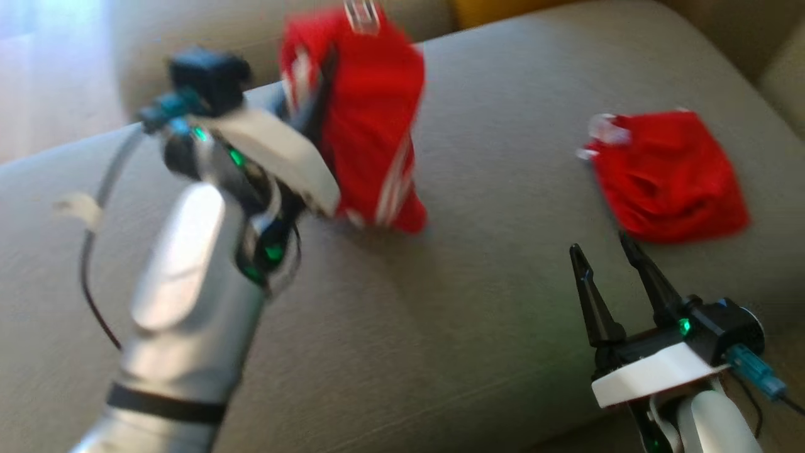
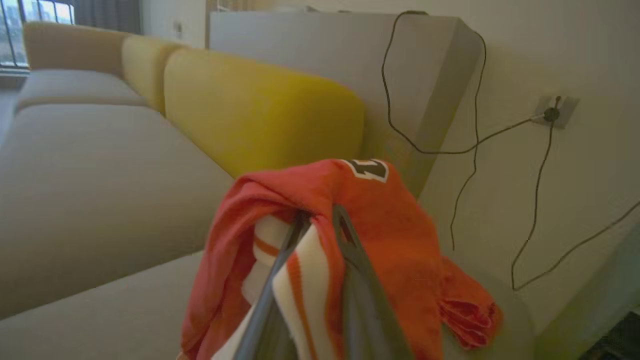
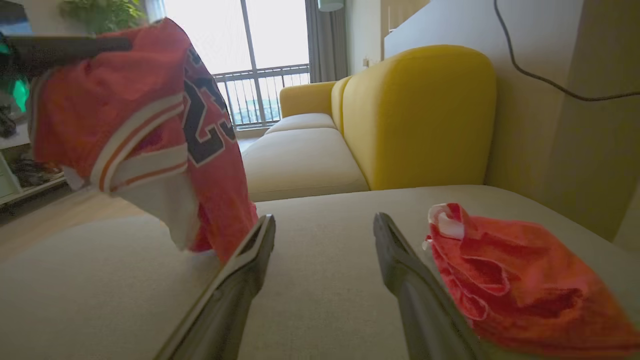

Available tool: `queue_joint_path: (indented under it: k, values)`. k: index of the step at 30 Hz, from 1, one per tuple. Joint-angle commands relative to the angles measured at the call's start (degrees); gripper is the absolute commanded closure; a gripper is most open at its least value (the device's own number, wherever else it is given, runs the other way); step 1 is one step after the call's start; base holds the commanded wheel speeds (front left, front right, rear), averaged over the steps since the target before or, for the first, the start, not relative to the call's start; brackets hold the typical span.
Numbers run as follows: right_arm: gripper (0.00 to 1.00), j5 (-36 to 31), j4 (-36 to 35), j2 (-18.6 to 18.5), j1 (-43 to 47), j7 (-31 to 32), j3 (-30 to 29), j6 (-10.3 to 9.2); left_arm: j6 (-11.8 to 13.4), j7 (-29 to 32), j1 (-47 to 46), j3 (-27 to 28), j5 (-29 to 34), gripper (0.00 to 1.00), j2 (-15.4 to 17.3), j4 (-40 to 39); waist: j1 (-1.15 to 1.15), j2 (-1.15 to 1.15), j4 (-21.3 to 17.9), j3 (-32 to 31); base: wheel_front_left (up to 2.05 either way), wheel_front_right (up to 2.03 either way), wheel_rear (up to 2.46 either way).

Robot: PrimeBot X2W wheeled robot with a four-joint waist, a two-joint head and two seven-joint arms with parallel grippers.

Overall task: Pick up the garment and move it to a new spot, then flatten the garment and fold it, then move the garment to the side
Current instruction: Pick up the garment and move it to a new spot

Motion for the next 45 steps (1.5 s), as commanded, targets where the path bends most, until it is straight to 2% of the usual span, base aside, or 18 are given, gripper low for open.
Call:
queue_joint_path:
  k: [1,4,8,9,10,11,12,13,14,17,23,26,29,34,39,41,45]
  values:
    - [0.00,0.76,-2.35,-0.30,-1.52,-0.54,1.46,-0.02,0.50,0.79,-0.53,1.13,-1.18,1.00,0.77,-0.91,0.00,0.00,-5.04,1.70,0.00,0.00,0.00]
    - [0.00,1.62,-2.55,-0.30,-1.99,-0.54,1.93,-0.02,1.43,0.95,1.14,0.15,-2.55,1.00,0.11,3.09,0.00,0.00,-6.91,3.93,0.00,0.00,0.00]
    - [0.00,2.51,-2.95,-0.30,-3.04,-0.54,3.11,-0.02,2.71,-3.21,0.44,-0.26,-1.31,1.00,-0.10,11.14,0.00,0.00,-8.60,6.82,0.00,0.00,0.00]
    - [0.00,2.60,-3.01,-0.30,-3.25,-0.54,3.18,-0.02,2.85,-4.51,0.01,-0.30,-0.84,0.83,-0.06,13.22,0.00,0.00,-8.71,7.41,0.00,0.00,0.00]
    - [0.00,2.60,-3.05,-0.30,-3.42,-0.54,3.13,-0.02,2.65,-5.81,-0.53,-0.68,-0.16,0.59,0.04,15.07,0.00,0.00,-8.67,7.96,0.00,0.00,0.00]
    - [0.00,2.53,-3.09,-0.30,-3.51,-0.54,2.97,-0.02,2.46,-7.09,-0.99,-0.79,0.00,0.23,0.00,16.68,0.00,0.00,-8.46,8.35,0.00,0.00,0.00]
    - [0.00,2.39,-3.12,-0.30,-3.50,-0.54,2.75,-0.02,2.10,-8.16,-1.44,-0.94,-0.08,0.04,-0.08,18.08,0.00,0.00,-8.09,8.67,0.00,0.00,0.00]
    - [0.00,2.21,-3.11,-0.30,-3.42,-0.54,2.54,-0.02,1.69,-9.28,-1.94,-1.16,-0.18,0.05,-0.17,19.20,0.00,0.00,-7.60,8.84,0.00,0.00,0.00]
    - [0.00,2.03,-3.08,-0.30,-3.27,-0.54,2.32,-0.02,1.57,-10.69,-2.45,-1.32,-0.22,0.00,-0.25,20.01,0.00,0.00,-6.98,8.83,0.00,0.00,0.00]
    - [0.00,1.61,-2.74,-0.30,-2.62,-0.54,1.92,-0.02,1.36,-14.71,-3.27,-2.13,-0.31,0.00,-0.46,21.17,0.00,0.00,-4.60,7.79,0.00,0.00,0.00]
    - [0.00,0.97,-2.46,-0.30,-1.37,-0.54,2.24,-0.02,2.88,-18.61,-0.51,-2.42,0.29,0.00,-0.59,17.95,0.00,0.00,-0.03,4.30,0.00,0.00,0.00]
    - [0.00,0.48,-2.30,-0.30,-0.34,-0.54,2.26,-0.02,5.32,-19.09,4.43,-0.67,1.98,0.00,-0.25,12.09,0.00,0.00,3.07,1.71,0.00,0.00,0.00]
    - [0.00,0.39,-2.34,-0.30,0.45,-0.54,2.12,-0.02,7.80,-19.14,11.46,3.57,5.59,0.00,0.19,0.79,0.00,0.00,6.00,0.17,0.00,0.00,0.00]
    - [0.00,0.05,-1.67,-0.30,1.54,-0.54,2.42,-0.02,9.32,-19.15,25.13,9.35,12.68,0.00,-0.16,-14.31,0.00,0.00,10.01,-2.36,0.00,0.00,0.00]
    - [0.00,0.05,-1.68,-0.30,3.05,-0.54,2.04,-0.02,10.32,-19.16,37.07,12.43,14.81,0.00,-0.61,-21.91,0.00,0.00,11.91,-4.90,0.00,0.00,0.00]
    - [0.00,0.49,-2.14,-0.30,3.79,-0.54,1.51,-0.02,10.85,-19.16,40.62,12.04,15.90,0.00,-0.64,-24.48,0.00,0.00,12.56,-5.57,0.00,0.00,0.00]
    - [0.00,0.20,-3.11,-0.30,5.75,-0.54,0.42,-0.02,10.54,-19.16,45.88,10.05,22.25,0.00,-0.66,-27.39,0.00,0.00,13.48,-6.79,0.00,0.00,0.00]
